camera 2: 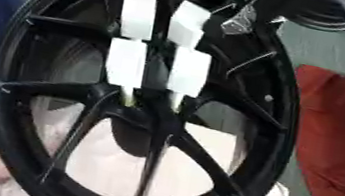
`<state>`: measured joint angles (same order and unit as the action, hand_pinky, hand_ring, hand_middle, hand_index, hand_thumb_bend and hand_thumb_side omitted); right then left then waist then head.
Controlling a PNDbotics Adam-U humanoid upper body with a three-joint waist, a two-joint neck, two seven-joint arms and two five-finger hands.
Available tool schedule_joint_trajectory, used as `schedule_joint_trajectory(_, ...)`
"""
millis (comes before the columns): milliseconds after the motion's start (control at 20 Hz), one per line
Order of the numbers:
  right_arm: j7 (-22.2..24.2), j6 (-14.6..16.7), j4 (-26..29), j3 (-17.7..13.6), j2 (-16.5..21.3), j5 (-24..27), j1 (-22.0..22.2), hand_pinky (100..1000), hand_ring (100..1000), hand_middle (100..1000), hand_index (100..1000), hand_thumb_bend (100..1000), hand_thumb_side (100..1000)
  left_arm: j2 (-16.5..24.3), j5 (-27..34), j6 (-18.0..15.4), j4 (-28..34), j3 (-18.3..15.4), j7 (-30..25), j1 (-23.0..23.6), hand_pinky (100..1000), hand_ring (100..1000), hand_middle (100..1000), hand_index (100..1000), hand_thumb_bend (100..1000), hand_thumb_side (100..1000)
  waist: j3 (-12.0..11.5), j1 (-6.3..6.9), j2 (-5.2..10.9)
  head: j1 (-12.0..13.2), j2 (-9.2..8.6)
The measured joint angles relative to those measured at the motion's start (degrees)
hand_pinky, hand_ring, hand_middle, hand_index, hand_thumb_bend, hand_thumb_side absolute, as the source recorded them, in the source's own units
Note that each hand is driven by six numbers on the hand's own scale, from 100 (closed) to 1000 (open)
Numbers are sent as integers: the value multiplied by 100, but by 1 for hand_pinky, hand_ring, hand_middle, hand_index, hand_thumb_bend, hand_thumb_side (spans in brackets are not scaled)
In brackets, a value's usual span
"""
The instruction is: Pull the pin out of the wheel hub.
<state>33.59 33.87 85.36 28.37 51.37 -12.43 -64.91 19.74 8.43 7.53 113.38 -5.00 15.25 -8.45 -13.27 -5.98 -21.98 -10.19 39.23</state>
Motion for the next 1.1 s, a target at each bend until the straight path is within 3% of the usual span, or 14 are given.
schedule_joint_trajectory(1100, 104, -104, -51, 250, 33, 178, 35, 882, 838, 769, 799, 362, 223, 42, -6, 7, 0, -13, -2, -7, 682, 672, 557, 707, 557, 503, -37, -7, 7, -199, -1)
